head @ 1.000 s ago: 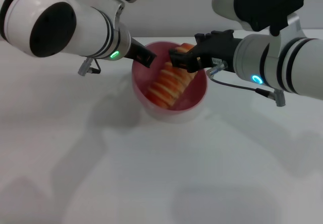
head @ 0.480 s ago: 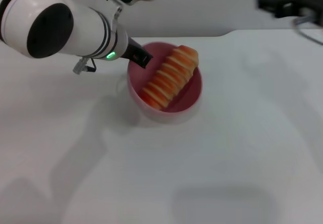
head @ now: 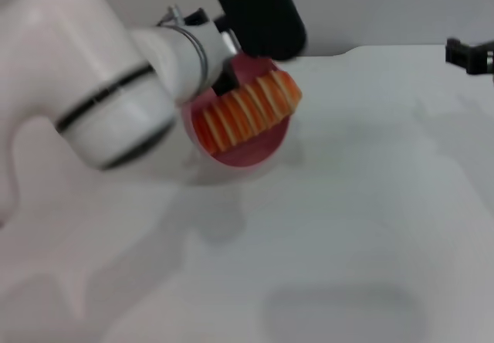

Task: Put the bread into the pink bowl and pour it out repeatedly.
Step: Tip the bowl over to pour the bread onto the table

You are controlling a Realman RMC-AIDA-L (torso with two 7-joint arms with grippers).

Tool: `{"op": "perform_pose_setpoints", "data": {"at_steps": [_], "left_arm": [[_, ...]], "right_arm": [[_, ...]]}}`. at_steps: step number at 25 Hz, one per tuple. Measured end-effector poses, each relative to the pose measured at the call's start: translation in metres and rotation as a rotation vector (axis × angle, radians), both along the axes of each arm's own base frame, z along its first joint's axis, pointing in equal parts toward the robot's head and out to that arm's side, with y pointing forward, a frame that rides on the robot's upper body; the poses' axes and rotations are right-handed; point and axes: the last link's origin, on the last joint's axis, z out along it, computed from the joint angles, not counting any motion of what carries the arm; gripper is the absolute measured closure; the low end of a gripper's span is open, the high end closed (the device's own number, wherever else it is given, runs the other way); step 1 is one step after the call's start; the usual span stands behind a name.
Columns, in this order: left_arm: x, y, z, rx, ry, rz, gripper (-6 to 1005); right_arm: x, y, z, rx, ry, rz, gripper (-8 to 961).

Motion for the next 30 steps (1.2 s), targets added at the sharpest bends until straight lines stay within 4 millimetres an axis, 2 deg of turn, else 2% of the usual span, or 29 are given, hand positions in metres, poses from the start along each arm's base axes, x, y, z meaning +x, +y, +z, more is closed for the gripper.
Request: {"op": "perform_pose_setpoints", "data": {"at_steps": [4,6,8,13,14,15,25,26,30], "left_arm": [[0.01,-0.014,-0.014,-0.009,0.121,-0.134,961],[0.01,-0.014,-0.014,-0.009,0.121,-0.134,961],[0.017,-0.027,-0.024,-0.005,0.227,-0.262,961],[0.024,-0.035,-0.027,0.004,0.25,-0.319,961],[0.028,-0.047,-0.032,0.039,0.303,-0.416,961],[0.029,-0.051,-0.032,0.065,0.317,-0.453,961],[0.03,-0.056,-0.035,0.09,0.339,-0.505,961],[0.025,-0.06,-0.045,0.061,0.373,-0.567,961],[0.026,-0.068,-0.054,0.028,0.374,-0.61,961]], "right_arm": [[0.013,-0.002,-0.001,-0.004,0.021,-0.039,190],[0.017,-0.004,-0.001,-0.003,0.021,-0.05,190],[0.02,-0.005,0.0,-0.003,0.021,-0.059,190],[0.024,-0.007,0.0,-0.001,0.021,-0.074,191],[0.024,-0.007,0.0,-0.002,0.021,-0.075,191],[0.024,-0.007,0.0,-0.003,0.02,-0.075,191],[0.023,-0.006,-0.002,-0.015,0.015,-0.076,191],[0.023,-0.006,-0.002,-0.015,0.015,-0.076,191],[0.024,-0.006,-0.001,-0.015,0.014,-0.078,192]]}}
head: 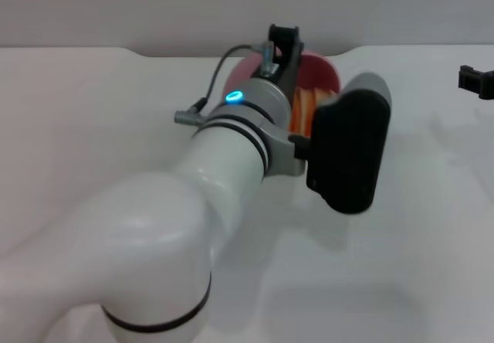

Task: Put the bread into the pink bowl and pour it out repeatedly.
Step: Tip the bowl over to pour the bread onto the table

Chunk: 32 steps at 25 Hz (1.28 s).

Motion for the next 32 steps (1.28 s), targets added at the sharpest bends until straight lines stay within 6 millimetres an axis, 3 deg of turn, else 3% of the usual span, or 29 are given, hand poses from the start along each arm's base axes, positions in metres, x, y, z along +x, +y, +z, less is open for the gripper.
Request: {"op": "perform_pose_setpoints", "data": {"at_steps": [7,17,24,32], "left_arm": [[-0.005,-0.017,-0.015,-0.015,0.116,-0.17,961],[0.001,-0.012,-0.012,0.022,0.148,-0.243,961],[0.014,0.004,0.008,0.034,-0.152,-0.039,961],[0.002,0.043,0.046,0.192,-0.36,0.249,960]], "right_arm": [[0.001,0.0,-0.001,-0.006,-0.005,-0.003,192],[0.003,-0.001,-0.003,-0.013,-0.006,-0.015,207],[0.001,-0.003,-0.007,-0.031,0.003,-0.015,219],[-0.026,-0.006,-0.028,-0.126,0.064,0.067,233]]}}
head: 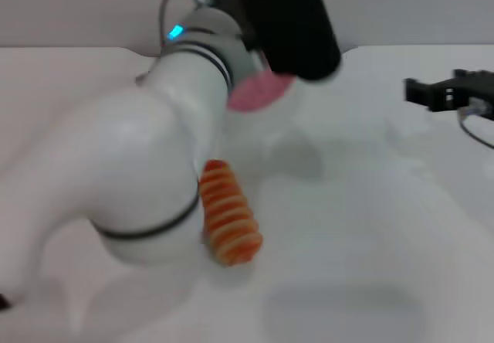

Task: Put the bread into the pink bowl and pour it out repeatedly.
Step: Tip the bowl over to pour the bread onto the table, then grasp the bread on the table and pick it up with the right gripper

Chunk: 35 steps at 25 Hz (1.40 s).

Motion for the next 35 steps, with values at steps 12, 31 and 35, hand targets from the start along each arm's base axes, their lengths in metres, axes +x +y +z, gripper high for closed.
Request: {"op": "perform_pose_setpoints", "data": {"at_steps": [12,31,35], "left_arm": [[-0.036,0.031,0.051,0.127,-0.273,0.487,960],[-0.058,0.047,0.064,0.17,-0.281,0.596,960],[-0.055,0.049,0.063,0.164,-0.27,0.586,960]], "right_arm": [[-0.035,-0.004,-0.036,-0.151,0.094,0.074,254],[-0.058,0.013,-0.138,-0.561,0.377,0.05,286],[-0.054,0.011,-0.144,-0.584,0.383,0.023,293]]}}
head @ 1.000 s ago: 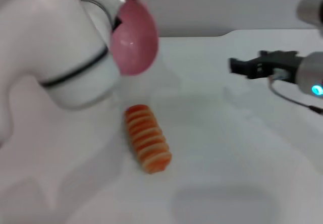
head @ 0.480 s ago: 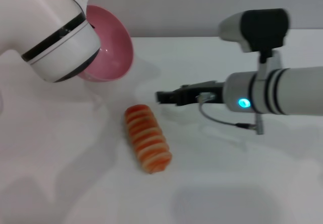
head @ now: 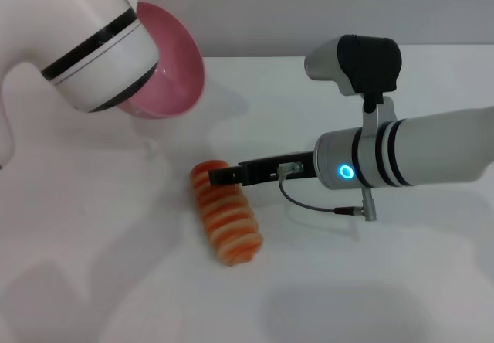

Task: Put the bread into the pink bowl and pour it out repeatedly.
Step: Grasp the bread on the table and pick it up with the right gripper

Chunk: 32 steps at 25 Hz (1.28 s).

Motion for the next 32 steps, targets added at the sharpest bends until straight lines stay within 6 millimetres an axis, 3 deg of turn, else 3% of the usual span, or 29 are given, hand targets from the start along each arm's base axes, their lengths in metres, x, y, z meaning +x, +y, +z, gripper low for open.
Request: {"op": "perform_pose_setpoints", "data": {"at_steps": [11,32], "left_arm": [[0.007,0.004,-0.002,-0.016,0.004,-0.033,960],[0.009,0.007,-0.002,-0.023,0.009,-0.049,960]], "right_arm": [[0.011,-0.004,-0.018,-0.074,0.043,-0.04,312],[0.025,0.0,-0.022,-0.063,0.053,-0.099,348]]}}
